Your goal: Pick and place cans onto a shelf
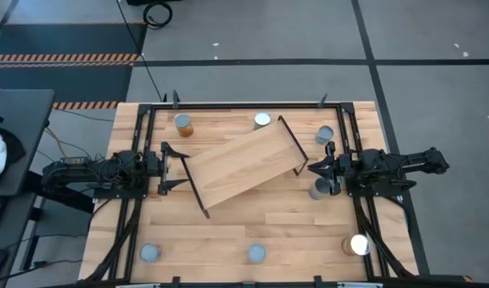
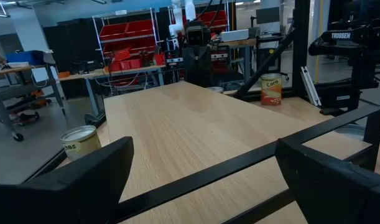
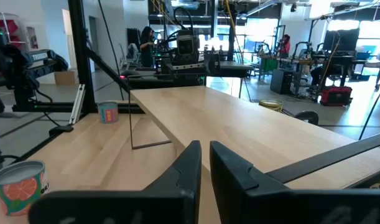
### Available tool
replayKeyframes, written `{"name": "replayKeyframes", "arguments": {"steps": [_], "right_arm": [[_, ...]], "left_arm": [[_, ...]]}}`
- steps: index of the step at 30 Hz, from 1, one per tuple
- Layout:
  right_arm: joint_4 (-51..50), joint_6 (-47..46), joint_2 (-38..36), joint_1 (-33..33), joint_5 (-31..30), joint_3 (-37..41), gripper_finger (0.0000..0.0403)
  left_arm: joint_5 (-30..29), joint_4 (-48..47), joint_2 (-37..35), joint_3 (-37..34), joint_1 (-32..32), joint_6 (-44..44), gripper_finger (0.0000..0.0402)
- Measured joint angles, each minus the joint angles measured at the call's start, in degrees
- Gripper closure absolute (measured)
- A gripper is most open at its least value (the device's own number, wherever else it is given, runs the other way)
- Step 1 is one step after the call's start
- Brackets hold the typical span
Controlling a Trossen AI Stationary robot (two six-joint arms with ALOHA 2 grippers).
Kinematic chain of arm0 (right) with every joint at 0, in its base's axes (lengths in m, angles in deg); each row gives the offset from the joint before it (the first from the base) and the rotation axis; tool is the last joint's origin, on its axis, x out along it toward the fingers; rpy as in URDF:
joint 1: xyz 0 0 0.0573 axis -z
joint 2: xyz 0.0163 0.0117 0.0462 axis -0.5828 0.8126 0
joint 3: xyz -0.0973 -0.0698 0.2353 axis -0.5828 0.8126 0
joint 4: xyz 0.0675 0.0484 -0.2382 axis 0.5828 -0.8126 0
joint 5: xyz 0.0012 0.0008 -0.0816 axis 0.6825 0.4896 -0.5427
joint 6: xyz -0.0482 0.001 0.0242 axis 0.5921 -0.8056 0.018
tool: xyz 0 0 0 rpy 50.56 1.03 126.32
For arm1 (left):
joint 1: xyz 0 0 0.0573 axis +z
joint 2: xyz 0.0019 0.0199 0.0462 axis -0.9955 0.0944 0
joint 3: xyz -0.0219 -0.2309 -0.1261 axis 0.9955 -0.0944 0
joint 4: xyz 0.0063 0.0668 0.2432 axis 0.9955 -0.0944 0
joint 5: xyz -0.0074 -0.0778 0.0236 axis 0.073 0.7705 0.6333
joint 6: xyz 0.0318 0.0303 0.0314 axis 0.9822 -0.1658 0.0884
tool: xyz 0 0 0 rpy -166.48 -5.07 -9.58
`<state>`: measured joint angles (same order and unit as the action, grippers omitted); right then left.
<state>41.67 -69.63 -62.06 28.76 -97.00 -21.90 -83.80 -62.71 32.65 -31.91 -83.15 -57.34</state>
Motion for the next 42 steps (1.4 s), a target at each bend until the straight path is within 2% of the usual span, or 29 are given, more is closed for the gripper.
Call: {"name": "replayKeyframes", "arguments": {"steps": [8, 13, 16, 19, 23, 26, 28, 30, 36, 39, 42], "right_arm": [[2.8, -1.2, 0.0, 0.0, 0.0, 0.0, 0.0363], [15.2, -16.3, 0.0, 0.0, 0.0, 0.0, 0.0363], [24.5, -26.0, 0.0, 0.0, -2.4, 0.0, 0.0363], [33.7, -29.7, 0.2, 0.0, -2.1, 0.0, 0.0364], [48.1, -26.5, 0.1, 0.0, 0.4, 0.0, 0.0368], [52.2, -19.7, 0.0, 0.1, -2.3, -0.1, 0.0369], [47.7, -21.2, 0.3, 0.2, -4.6, -1.2, 0.0369], [37.2, -25.7, 1.0, 0.1, -5.8, -4.8, 0.0369], [-7.6, -24.9, 8.7, -1.5, -2.6, -25.1, 0.0356], [-27.5, -25.1, 14.8, -2.5, -1.7, -37.1, 0.0328], [-46.3, -24.4, 21.9, -3.5, -0.6, -48.4, 0.0282]], "left_arm": [[0.0, 0.0, 0.0, 0.0, 0.0, 0.0, 0.0002], [0.0, 0.0, 0.0, 0.0, 0.0, 0.0, 0.0002], [0.0, 0.0, 0.0, 0.0, 0.0, 0.0, 0.0002], [0.0, 0.0, 0.0, 0.0, 0.0, 0.0, 0.0002], [0.0, 0.0, 0.0, 0.0, 0.0, 0.0, 0.0002], [0.0, 0.1, 0.0, 0.0, 0.0, 0.0, 0.0002], [0.0, 0.1, 0.0, 0.0, 0.0, 0.0, 0.0002], [0.0, 0.2, 0.0, 0.0, 0.0, 0.0, 0.0002], [0.1, 0.3, 0.0, 0.0, 0.0, 0.0, 0.0002], [0.1, 0.3, 0.0, 0.0, 0.0, 0.0, 0.0002], [0.1, 0.3, 0.0, 0.0, 0.0, 0.0, 0.0002]]}}
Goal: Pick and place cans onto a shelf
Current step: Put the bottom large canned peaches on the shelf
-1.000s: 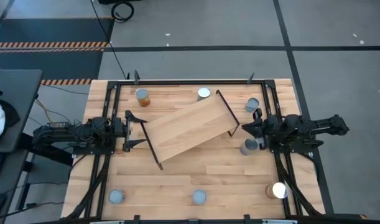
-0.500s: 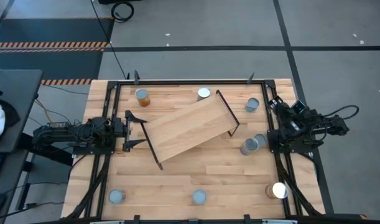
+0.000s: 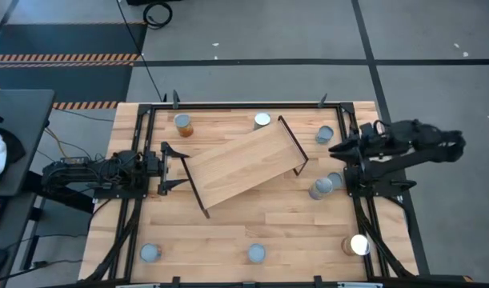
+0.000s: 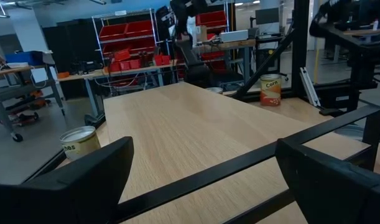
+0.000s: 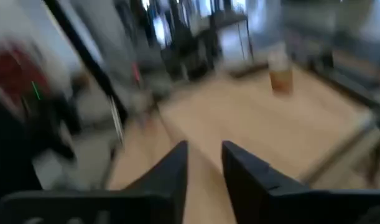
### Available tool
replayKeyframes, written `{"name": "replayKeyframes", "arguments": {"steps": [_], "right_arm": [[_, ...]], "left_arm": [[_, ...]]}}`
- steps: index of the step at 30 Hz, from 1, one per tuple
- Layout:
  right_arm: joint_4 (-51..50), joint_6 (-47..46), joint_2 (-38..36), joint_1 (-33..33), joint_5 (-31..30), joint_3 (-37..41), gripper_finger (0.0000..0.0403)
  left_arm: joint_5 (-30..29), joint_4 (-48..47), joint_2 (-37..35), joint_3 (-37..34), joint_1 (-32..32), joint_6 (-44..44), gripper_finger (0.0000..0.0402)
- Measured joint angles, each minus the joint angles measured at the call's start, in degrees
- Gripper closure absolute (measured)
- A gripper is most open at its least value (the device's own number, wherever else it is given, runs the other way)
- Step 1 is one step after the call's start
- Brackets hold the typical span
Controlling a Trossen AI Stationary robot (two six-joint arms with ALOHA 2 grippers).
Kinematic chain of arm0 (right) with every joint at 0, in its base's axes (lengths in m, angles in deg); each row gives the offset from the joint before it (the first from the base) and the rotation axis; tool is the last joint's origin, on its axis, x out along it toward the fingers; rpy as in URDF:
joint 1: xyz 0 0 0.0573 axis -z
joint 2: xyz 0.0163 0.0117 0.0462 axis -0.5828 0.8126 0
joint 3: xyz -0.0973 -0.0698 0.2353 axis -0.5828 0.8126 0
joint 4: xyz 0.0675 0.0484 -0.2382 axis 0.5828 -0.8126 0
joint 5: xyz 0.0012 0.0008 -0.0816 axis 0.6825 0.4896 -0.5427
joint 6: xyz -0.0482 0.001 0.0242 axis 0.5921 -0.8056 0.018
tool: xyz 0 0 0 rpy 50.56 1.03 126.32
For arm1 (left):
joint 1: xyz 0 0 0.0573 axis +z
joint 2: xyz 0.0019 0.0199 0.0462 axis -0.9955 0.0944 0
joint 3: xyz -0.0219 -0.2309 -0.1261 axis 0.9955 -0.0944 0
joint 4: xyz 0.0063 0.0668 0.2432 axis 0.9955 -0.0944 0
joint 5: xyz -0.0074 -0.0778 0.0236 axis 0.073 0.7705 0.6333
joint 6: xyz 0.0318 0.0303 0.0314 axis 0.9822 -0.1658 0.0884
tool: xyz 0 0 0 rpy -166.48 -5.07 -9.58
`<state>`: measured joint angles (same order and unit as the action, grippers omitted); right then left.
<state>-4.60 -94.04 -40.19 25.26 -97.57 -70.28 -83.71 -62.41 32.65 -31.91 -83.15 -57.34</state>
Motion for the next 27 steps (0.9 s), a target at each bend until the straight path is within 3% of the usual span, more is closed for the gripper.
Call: {"name": "replayKeyframes", "arguments": {"steps": [3, 7, 16, 20, 27], "right_arm": [[-15.6, 2.1, 7.7, -1.2, 0.1, -8.7, 0.0228], [-27.8, 4.5, 18.1, -2.8, 1.2, -15.1, 0.0159], [-33.8, 1.3, 35.5, -4.2, 3.6, -14.2, 0.0034], [-32.8, -0.3, 38.4, -4.2, 4.6, -12.4, 0.0007], [-32.1, -9.7, 38.4, -4.2, 5.7, -9.2, 0.0004]], "left_arm": [[0.0, 0.0, 0.0, 0.0, 0.0, 0.0, 0.0002], [0.0, 0.0, 0.0, 0.0, 0.0, 0.0, 0.0002], [0.0, 0.1, 0.0, 0.0, 0.0, 0.0, 0.0002], [0.0, 0.1, 0.0, 0.0, 0.0, 0.0, 0.0002], [0.0, 0.1, 0.0, 0.0, 0.0, 0.0, 0.0002]]}}
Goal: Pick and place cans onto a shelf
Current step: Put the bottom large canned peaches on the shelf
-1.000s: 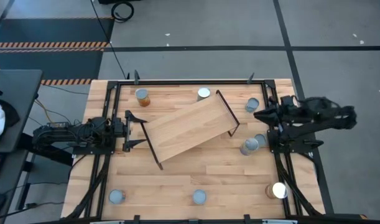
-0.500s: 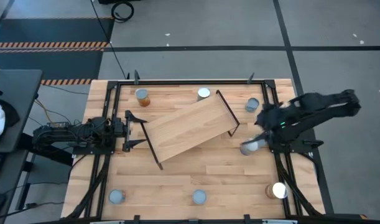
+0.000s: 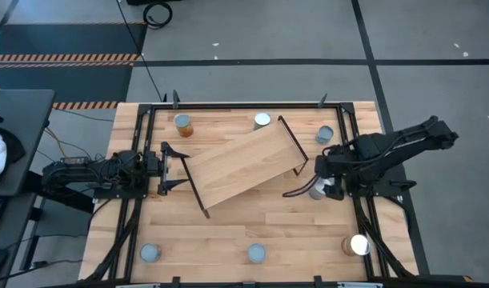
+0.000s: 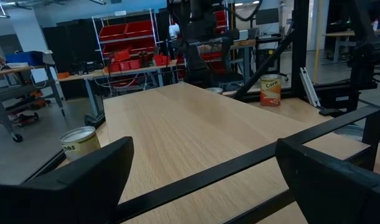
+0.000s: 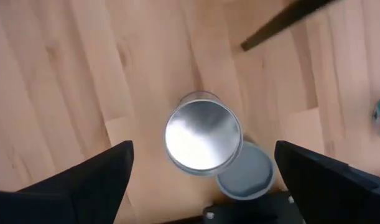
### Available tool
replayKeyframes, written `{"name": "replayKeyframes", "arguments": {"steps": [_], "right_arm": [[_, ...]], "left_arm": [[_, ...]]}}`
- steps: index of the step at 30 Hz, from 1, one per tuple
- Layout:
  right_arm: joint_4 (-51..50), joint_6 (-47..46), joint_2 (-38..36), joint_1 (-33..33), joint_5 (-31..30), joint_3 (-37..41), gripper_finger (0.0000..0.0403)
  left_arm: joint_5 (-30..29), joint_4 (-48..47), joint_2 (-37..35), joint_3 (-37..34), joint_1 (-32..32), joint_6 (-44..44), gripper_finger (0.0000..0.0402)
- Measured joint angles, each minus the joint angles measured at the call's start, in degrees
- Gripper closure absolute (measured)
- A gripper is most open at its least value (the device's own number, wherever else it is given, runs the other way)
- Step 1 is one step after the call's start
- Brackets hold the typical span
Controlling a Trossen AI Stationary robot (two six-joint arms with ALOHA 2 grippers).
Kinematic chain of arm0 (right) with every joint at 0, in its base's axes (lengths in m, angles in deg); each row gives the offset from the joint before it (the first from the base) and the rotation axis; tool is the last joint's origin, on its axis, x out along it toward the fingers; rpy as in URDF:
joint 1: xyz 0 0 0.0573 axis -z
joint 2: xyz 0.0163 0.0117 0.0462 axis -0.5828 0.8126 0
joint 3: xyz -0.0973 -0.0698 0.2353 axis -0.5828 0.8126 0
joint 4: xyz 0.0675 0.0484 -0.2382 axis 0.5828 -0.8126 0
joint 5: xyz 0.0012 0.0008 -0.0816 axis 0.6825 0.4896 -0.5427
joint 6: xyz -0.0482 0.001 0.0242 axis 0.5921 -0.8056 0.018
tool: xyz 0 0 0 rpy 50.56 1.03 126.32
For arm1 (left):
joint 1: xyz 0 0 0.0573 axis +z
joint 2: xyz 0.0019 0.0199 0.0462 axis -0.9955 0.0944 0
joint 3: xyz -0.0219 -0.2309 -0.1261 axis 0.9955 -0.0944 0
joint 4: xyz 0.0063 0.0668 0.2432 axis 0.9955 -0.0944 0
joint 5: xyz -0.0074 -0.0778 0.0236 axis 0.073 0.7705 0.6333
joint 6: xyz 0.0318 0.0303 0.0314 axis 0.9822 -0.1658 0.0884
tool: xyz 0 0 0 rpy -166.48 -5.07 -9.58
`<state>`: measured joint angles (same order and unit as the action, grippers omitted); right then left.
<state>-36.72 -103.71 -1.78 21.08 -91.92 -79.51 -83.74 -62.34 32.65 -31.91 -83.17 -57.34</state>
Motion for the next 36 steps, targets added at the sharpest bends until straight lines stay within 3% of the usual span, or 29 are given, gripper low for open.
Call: {"name": "replayKeyframes", "arguments": {"steps": [6, 11, 29, 36], "right_arm": [[4.4, -5.7, -1.0, 0.0, -0.7, 5.6, 0.0003], [10.8, -5.9, -0.1, 0.0, -1.6, 8.8, 0.0003], [16.8, -3.1, 0.7, -0.1, 0.7, 16.9, 0.0004], [16.7, -2.9, 0.8, -0.1, 0.0, 18.5, 0.0042]], "left_arm": [[0.0, 0.0, 0.0, 0.0, 0.0, 0.0, 0.0002], [0.0, 0.0, 0.0, 0.0, 0.0, 0.0, 0.0002], [0.0, 0.0, 0.0, 0.0, 0.0, 0.0, 0.0002], [0.0, 0.0, 0.0, 0.0, 0.0, 0.0, 0.0002]]}}
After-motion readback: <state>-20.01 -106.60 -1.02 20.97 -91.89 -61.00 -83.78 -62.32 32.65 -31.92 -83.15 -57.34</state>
